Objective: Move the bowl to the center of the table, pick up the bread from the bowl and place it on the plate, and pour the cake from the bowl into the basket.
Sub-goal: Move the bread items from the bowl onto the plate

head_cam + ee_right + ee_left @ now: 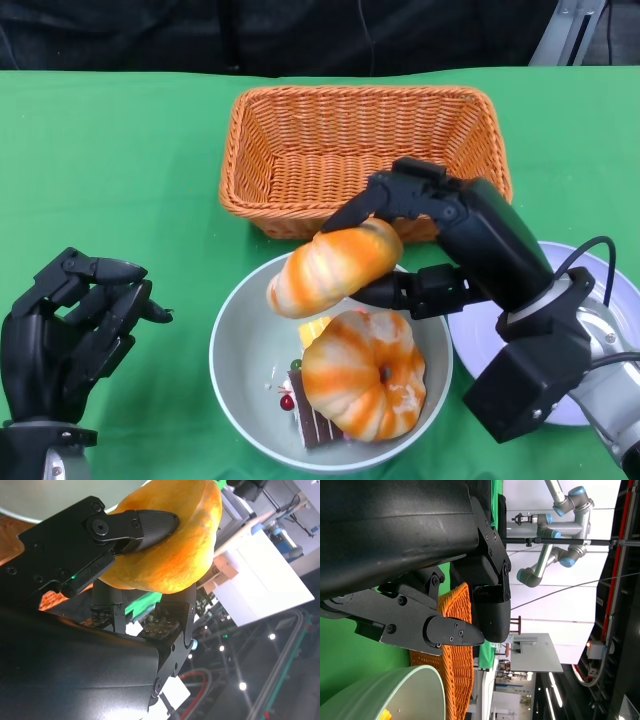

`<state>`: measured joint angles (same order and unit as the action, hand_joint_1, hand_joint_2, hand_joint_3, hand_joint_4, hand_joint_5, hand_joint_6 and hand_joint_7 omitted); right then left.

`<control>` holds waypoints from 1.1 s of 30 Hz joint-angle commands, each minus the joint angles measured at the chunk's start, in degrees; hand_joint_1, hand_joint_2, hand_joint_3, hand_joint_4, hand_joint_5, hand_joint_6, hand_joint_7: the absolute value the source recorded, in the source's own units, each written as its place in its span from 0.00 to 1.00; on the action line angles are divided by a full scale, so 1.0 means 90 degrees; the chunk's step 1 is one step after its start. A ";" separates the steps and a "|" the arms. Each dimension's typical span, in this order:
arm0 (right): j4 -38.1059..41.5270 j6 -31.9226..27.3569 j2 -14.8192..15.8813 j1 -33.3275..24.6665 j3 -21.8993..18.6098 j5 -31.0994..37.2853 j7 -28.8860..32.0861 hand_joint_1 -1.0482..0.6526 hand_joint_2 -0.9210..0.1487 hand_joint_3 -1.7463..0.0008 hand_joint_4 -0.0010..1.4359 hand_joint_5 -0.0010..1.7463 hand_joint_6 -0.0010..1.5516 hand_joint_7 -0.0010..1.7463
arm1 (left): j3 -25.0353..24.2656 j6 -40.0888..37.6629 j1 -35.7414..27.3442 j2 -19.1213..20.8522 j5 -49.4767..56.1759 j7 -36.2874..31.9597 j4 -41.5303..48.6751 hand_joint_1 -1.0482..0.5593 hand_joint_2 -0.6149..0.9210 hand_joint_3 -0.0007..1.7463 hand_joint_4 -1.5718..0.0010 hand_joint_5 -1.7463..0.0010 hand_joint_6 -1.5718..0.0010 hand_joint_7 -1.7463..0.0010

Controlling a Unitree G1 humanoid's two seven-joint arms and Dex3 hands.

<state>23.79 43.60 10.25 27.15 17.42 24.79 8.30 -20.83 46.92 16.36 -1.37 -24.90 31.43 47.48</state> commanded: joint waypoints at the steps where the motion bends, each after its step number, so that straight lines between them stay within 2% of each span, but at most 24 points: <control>1: -0.0141 -0.0078 -0.0012 -0.0098 -0.0133 -0.0135 -0.0094 0.49 0.28 0.57 0.48 0.98 0.46 0.70 | -0.0046 0.0040 0.0024 0.0135 -0.0035 0.0030 0.0035 0.54 1.00 0.16 0.45 0.25 0.44 0.41; 7: -0.0171 -0.0086 -0.0065 -0.0126 -0.0209 -0.0113 -0.0181 0.49 0.28 0.57 0.48 0.98 0.45 0.71 | -0.0045 0.0041 0.0024 0.0136 -0.0036 0.0030 0.0036 0.54 1.00 0.16 0.45 0.25 0.44 0.41; 8: -0.0608 -0.0278 -0.0049 -0.0336 -0.0442 -0.0394 -0.0201 0.49 0.28 0.56 0.49 0.99 0.45 0.73 | -0.0045 0.0037 0.0024 0.0152 -0.0033 0.0045 0.0057 0.54 1.00 0.16 0.45 0.25 0.44 0.41; 9: -0.0956 -0.0441 -0.0042 -0.0502 -0.0622 -0.0608 -0.0229 0.48 0.30 0.51 0.51 0.99 0.44 0.78 | -0.0045 0.0036 0.0025 0.0165 -0.0031 0.0056 0.0074 0.54 1.00 0.16 0.45 0.26 0.44 0.41; 12: -0.2130 -0.1190 0.0070 -0.1165 -0.1145 -0.1140 -0.0460 0.48 0.35 0.40 0.55 1.00 0.42 0.84 | -0.0030 0.0039 0.0012 0.0181 0.0002 0.0036 0.0101 0.55 1.00 0.16 0.45 0.26 0.43 0.41; 13: -0.2373 -0.1340 0.0109 -0.1331 -0.1274 -0.1212 -0.0514 0.48 0.36 0.38 0.56 1.00 0.42 0.85 | -0.0025 0.0034 0.0010 0.0190 0.0009 0.0030 0.0109 0.54 1.00 0.16 0.45 0.26 0.43 0.41; 14: -0.2526 -0.1442 0.0120 -0.1429 -0.1352 -0.1243 -0.0561 0.51 0.41 0.32 0.55 1.00 0.43 0.85 | -0.0022 0.0030 0.0011 0.0199 0.0011 0.0029 0.0115 0.55 1.00 0.16 0.44 0.26 0.43 0.41; 17: -0.2811 -0.1662 0.0103 -0.1668 -0.1551 -0.1442 -0.0655 0.53 0.44 0.27 0.54 1.00 0.43 0.85 | -0.0024 0.0008 0.0016 0.0222 -0.0010 0.0059 0.0135 0.55 1.00 0.17 0.44 0.26 0.43 0.41; 22: -0.2997 -0.1747 0.0088 -0.2024 -0.1921 -0.1725 -0.0649 0.59 0.48 0.21 0.52 1.00 0.42 0.88 | -0.0042 -0.0025 0.0039 0.0264 -0.0062 0.0143 0.0185 0.55 1.00 0.17 0.45 0.26 0.44 0.41; 26: -0.3018 -0.1750 0.0050 -0.2050 -0.1980 -0.1721 -0.0693 0.59 0.49 0.20 0.52 1.00 0.42 0.88 | -0.0047 -0.0023 0.0044 0.0267 -0.0069 0.0158 0.0195 0.55 1.00 0.17 0.45 0.26 0.44 0.40; 27: -0.2974 -0.1739 0.0147 -0.2175 -0.2111 -0.1792 -0.0721 0.59 0.49 0.20 0.52 1.00 0.42 0.89 | -0.0055 -0.0001 0.0052 0.0269 -0.0071 0.0162 0.0220 0.55 1.00 0.17 0.45 0.26 0.44 0.40; 29: -0.2884 -0.1728 0.0287 -0.2413 -0.2323 -0.1981 -0.0829 0.61 0.45 0.22 0.51 1.00 0.39 0.90 | -0.0069 0.0028 0.0070 0.0285 -0.0076 0.0193 0.0274 0.54 1.00 0.17 0.45 0.26 0.44 0.41; 33: -0.2754 -0.1725 0.0314 -0.2652 -0.2477 -0.2031 -0.0909 0.61 0.42 0.24 0.52 1.00 0.37 0.91 | -0.0092 0.0044 0.0085 0.0287 -0.0106 0.0263 0.0313 0.54 1.00 0.17 0.45 0.26 0.44 0.41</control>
<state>-1.15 27.87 12.30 4.05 -4.02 7.50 0.60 -21.37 46.85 17.08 0.41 -25.33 33.09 49.84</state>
